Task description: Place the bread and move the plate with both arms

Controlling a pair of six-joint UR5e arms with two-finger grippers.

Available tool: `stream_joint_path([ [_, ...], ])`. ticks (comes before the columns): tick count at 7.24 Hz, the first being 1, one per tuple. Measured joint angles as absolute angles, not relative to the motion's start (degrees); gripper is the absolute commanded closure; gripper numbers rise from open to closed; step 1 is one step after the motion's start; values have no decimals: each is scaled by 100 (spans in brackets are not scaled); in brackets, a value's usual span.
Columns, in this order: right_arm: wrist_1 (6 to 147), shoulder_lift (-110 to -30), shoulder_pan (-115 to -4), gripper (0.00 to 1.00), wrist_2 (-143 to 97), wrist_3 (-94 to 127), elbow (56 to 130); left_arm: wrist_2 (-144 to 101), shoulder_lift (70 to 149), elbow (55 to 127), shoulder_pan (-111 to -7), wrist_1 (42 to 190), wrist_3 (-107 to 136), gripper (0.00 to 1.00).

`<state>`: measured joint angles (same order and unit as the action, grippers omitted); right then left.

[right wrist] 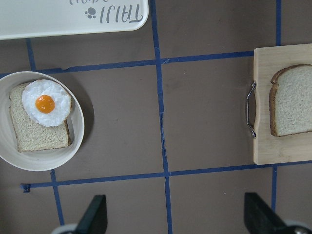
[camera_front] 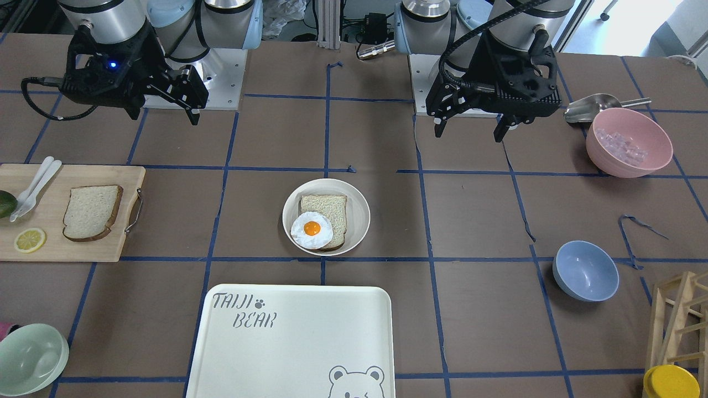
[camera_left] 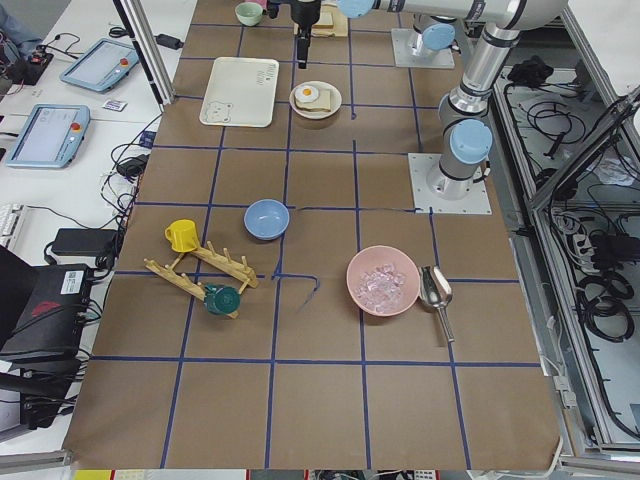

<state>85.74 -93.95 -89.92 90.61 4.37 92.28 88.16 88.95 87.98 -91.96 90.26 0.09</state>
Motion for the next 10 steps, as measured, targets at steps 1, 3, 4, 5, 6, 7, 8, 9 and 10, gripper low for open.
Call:
stream_joint_path([
  [1,8585,-9386,-8976,0,9064,427,9231,8816,8895,8798,-9197,9026,9,0],
  [3,8556,-9347,-8931,0,9069,400,9236,8815,8894,8798,-9195,9026,9,0],
  [4,8535,-9332,-8914,0,9070,395,9237,8815,8895,8798,-9194,9026,9,0],
  [5,8532,-9322,-8908,0,9070,396,9237,8816,8895,8798,-9194,9026,9,0],
  [6,8537,-9316,-8906,0,9090,400,9240,8817,8895,8798,-9194,9026,9,0],
  [7,8541,-9309,-8902,0,9152,401,9252,8821,8895,8798,-9193,9026,9,0],
  [8,8544,-9304,-8893,0,9228,402,9273,8823,8895,8798,-9193,9026,9,0],
  [9,8548,-9298,-8858,0,9268,402,9291,8822,8895,8798,-9193,9026,9,0],
  [10,8542,-9278,-8781,0,9278,394,9303,8820,8895,8798,-9194,9026,9,0],
])
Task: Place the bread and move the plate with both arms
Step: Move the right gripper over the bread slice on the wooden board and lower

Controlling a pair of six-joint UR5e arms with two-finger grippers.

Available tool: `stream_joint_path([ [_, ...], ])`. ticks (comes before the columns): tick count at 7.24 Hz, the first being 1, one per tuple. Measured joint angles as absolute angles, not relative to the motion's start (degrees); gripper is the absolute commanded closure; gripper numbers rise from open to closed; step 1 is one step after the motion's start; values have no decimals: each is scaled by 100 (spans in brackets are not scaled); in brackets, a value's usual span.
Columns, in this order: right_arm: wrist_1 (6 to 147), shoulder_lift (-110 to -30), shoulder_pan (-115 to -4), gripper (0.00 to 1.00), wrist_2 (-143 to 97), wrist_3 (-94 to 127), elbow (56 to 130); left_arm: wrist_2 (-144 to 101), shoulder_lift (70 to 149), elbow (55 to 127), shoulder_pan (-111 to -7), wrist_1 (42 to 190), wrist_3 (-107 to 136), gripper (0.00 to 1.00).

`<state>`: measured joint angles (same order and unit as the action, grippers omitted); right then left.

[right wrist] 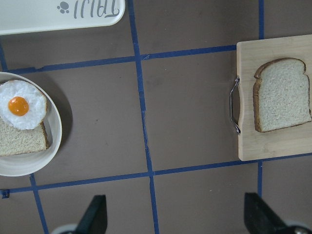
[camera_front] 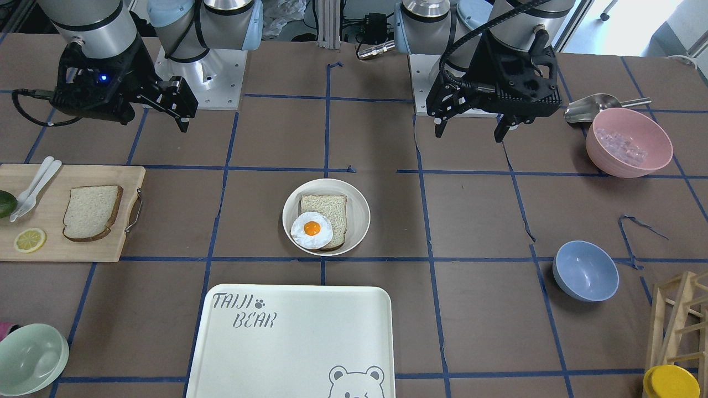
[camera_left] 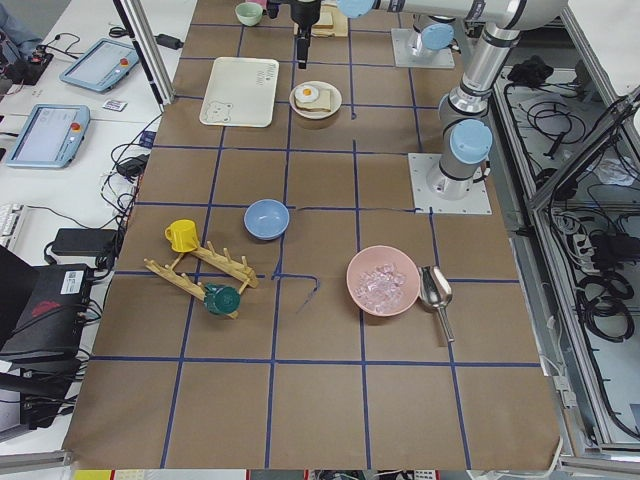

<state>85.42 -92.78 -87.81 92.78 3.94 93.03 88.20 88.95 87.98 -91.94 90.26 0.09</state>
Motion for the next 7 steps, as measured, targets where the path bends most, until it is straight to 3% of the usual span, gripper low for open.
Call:
stream_joint_path([
  [4,8586,-9060,-8283,1,9271,358,9500,8824,8895,8798,-9186,9026,5,0],
  [5,8610,-8966,-8075,17,9272,360,9557,8826,8895,8798,-9185,9026,-3,0],
  [7,8613,-8637,-7587,18,9272,383,9634,8832,8895,8798,-9182,9026,-8,0],
])
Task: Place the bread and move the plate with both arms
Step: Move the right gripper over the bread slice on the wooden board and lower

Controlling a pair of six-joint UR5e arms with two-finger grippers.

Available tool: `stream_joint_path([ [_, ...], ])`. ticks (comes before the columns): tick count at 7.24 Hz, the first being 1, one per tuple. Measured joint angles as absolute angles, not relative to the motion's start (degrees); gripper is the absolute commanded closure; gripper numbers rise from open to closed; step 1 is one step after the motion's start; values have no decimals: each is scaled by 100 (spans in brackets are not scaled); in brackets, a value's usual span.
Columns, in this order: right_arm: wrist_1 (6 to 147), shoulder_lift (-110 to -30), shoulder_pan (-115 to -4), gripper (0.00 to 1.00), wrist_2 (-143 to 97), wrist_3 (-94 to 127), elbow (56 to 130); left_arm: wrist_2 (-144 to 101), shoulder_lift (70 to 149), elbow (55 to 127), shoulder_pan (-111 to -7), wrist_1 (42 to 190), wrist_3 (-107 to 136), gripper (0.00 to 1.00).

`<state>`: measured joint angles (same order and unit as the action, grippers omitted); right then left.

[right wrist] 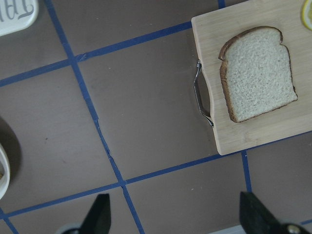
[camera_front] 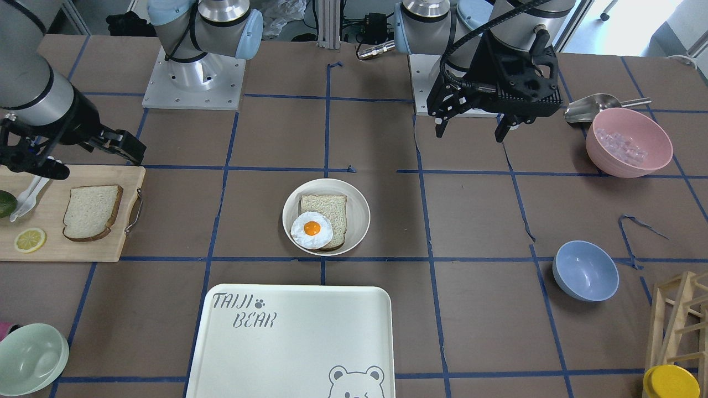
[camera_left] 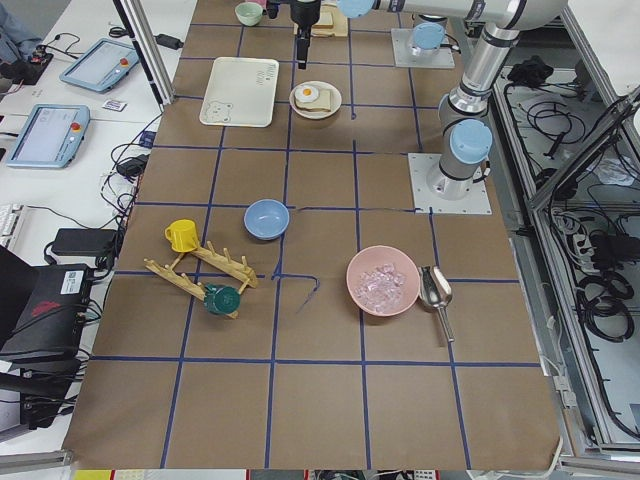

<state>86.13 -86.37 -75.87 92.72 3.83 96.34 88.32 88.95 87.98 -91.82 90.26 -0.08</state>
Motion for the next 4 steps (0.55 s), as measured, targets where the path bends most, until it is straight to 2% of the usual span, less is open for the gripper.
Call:
stream_joint_path([
  [2,9215,-8165,-7163,19,9289,381,9936,8827,8895,8798,-9177,9026,-11,0],
  [4,10168,-7817,-7054,25,9509,394,10379,8825,8895,8798,-9176,9026,-15,0],
])
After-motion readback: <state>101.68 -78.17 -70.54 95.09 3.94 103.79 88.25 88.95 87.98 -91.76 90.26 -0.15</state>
